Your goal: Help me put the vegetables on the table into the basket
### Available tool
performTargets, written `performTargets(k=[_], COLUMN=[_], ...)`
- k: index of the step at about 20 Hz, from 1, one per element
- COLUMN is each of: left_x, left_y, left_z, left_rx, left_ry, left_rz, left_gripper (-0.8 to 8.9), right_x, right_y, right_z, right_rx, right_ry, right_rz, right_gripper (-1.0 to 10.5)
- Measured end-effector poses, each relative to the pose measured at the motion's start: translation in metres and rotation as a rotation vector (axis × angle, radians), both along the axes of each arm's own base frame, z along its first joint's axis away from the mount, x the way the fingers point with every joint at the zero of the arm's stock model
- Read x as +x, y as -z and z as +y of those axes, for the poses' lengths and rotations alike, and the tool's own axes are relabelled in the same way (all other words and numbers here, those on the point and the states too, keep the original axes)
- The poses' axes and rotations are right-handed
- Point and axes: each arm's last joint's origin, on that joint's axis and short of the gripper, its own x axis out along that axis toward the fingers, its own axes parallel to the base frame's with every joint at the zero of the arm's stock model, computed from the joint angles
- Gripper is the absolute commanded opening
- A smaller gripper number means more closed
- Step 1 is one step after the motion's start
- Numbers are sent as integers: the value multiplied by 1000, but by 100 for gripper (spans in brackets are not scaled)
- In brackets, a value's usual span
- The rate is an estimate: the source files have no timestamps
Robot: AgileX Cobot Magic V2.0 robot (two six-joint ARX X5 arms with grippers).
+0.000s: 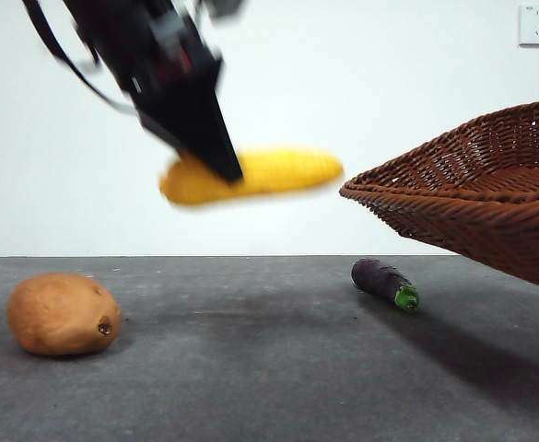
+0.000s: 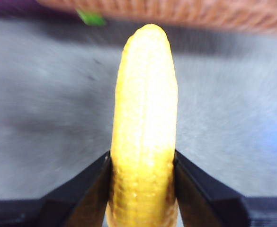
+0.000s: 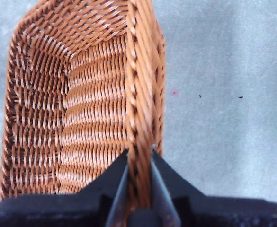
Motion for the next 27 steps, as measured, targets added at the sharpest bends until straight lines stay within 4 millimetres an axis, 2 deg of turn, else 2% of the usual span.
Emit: performTargets(k=[2, 5, 8, 11, 14, 18, 23, 27], left_x=[-17, -45, -65, -79, -89, -89, -79, -74], left_y=[-24, -54, -67, -58, -44, -19, 17, 33], left_z=[16, 35, 32, 6, -18, -48, -69, -75], left_rx=[-31, -70, -91, -49, 5, 102, 204, 243], left_ry=[-22, -13, 95, 279, 450, 587, 681, 694], left_rz=[-27, -81, -156, -170, -179, -215, -160, -119], left_gripper=[-8, -8, -8, -8, -8, -9, -9, 2], right_x=[5, 10, 12, 13, 14, 10, 9, 10], right_y=[8, 34, 57, 66, 65, 63, 67, 69], right_z=[0, 1, 10, 26, 44, 70, 91, 103], right_rx=[5, 68, 128, 126, 138, 169, 183, 191], right_ry=[6, -1, -40, -109, -185, -278, -342, -382], right_rz=[-3, 40, 90, 133, 110, 97, 114, 103], right_gripper=[-12, -12, -12, -12, -12, -12, -12, -12])
